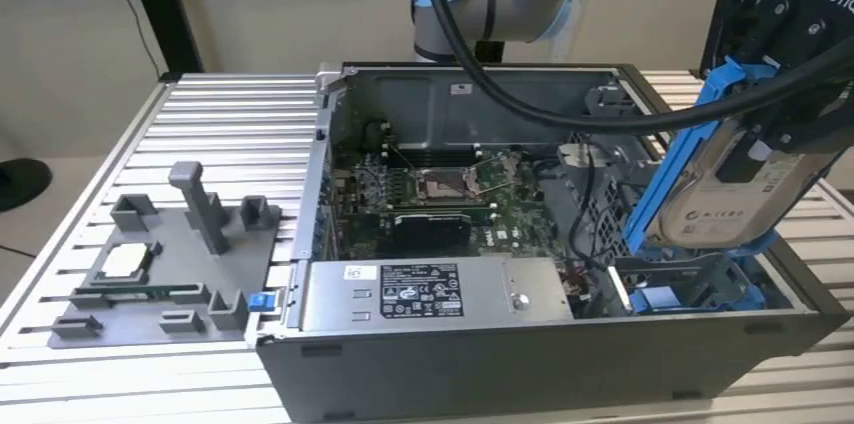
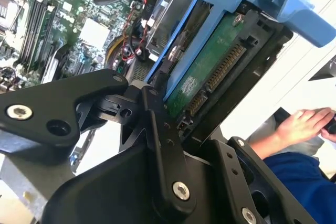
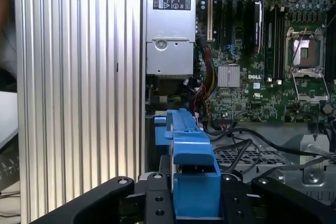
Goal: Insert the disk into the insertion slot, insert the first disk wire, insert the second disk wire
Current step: 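Insert the disk into the insertion slot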
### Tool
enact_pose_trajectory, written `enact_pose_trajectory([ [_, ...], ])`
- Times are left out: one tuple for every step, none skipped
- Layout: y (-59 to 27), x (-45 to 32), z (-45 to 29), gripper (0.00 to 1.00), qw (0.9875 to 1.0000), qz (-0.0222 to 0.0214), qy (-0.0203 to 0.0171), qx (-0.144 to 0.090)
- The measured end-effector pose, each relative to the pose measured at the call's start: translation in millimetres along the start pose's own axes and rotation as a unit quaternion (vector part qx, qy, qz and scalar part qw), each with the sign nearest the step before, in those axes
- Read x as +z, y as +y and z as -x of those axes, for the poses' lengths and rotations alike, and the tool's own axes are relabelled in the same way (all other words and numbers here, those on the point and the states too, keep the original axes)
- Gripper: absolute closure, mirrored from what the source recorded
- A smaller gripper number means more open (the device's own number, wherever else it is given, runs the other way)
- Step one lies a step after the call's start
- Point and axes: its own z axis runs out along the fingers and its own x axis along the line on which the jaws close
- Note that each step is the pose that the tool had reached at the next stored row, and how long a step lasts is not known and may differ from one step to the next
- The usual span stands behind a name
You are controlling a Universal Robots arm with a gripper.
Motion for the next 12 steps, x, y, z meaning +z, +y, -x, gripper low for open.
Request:
enact_pose_trajectory([
  [0.0, 0.5, 0.0, 1.00, 1.0000, 0.0000, 0.0000, 0.000],
  [0.0, 1.0, 0.0, 1.00, 1.0000, 0.0000, 0.0000, 0.000],
  [-0.1, 1.6, 0.0, 1.00, 1.0000, 0.0000, 0.0000, 0.000],
  [-0.1, 2.1, 0.0, 1.00, 1.0000, 0.0000, 0.0000, 0.000],
  [-0.1, 2.6, 0.0, 1.00, 1.0000, 0.0000, 0.0000, 0.000],
  [-0.1, 3.1, 0.0, 1.00, 1.0000, 0.0000, 0.0000, 0.000],
  [-0.1, 3.7, 0.0, 1.00, 1.0000, 0.0000, 0.0000, 0.000],
  [-0.2, 4.5, 0.0, 1.00, 1.0000, 0.0000, 0.0000, 0.000],
  [-0.2, 5.8, 0.0, 1.00, 1.0000, 0.0000, 0.0000, 0.000],
  [-0.2, 5.8, 0.0, 1.00, 1.0000, 0.0000, 0.0000, 0.000],
  [-0.2, 5.8, 0.0, 1.00, 1.0000, 0.0000, 0.0001, 0.000],
  [-0.2, 5.9, 0.0, 1.00, 1.0000, 0.0000, 0.0000, 0.000],
])
